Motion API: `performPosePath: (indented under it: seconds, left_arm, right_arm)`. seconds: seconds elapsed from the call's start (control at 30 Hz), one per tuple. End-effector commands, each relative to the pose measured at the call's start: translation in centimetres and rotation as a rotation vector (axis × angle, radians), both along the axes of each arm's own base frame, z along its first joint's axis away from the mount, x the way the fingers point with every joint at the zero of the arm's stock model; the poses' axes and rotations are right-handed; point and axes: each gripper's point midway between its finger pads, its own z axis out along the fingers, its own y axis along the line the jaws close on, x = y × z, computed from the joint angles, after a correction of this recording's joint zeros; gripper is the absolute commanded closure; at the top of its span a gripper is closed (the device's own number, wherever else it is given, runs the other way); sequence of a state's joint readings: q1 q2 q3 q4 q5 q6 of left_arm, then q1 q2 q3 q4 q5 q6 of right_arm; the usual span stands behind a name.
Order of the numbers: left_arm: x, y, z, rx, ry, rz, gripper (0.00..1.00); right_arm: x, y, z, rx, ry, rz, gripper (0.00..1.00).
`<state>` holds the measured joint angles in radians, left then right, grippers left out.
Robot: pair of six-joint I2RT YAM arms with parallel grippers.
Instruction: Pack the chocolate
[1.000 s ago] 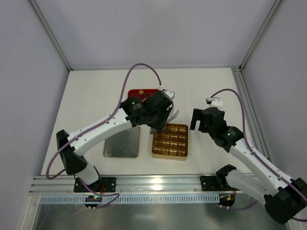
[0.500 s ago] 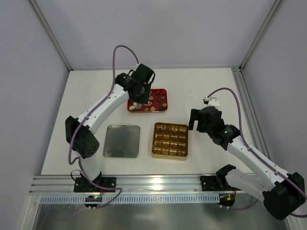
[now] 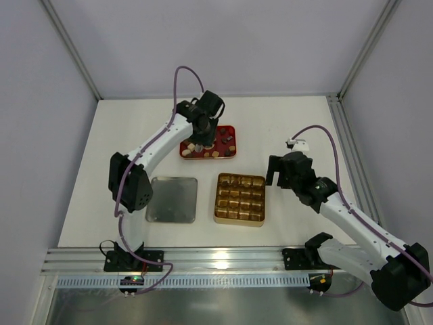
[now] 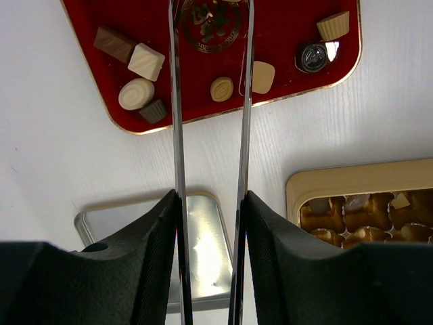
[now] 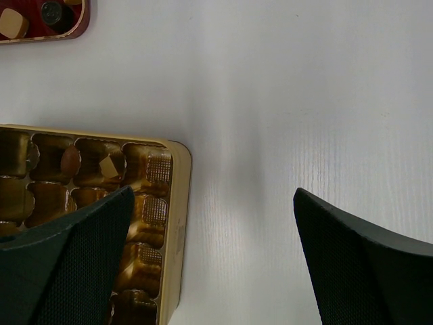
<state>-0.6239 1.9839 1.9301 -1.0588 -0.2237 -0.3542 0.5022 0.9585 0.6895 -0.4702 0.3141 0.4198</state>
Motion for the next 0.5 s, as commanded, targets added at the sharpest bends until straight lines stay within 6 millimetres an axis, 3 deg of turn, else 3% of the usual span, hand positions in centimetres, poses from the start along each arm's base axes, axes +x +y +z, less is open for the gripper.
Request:
performPosePath:
  seconds: [0.0, 0.47]
  left_arm:
    - [1.2, -0.5, 1.4, -0.027, -0.045, -0.016, 0.57]
    - [1.4, -1.1, -0.6, -0.029, -0.006, -0.025, 0.59]
  right_arm:
    - [0.6, 0.3, 0.6, 0.013, -0.033, 0.003, 0.00]
    - [0.5, 0.1, 0.3, 0.010, -0.027, -0.003, 0.00]
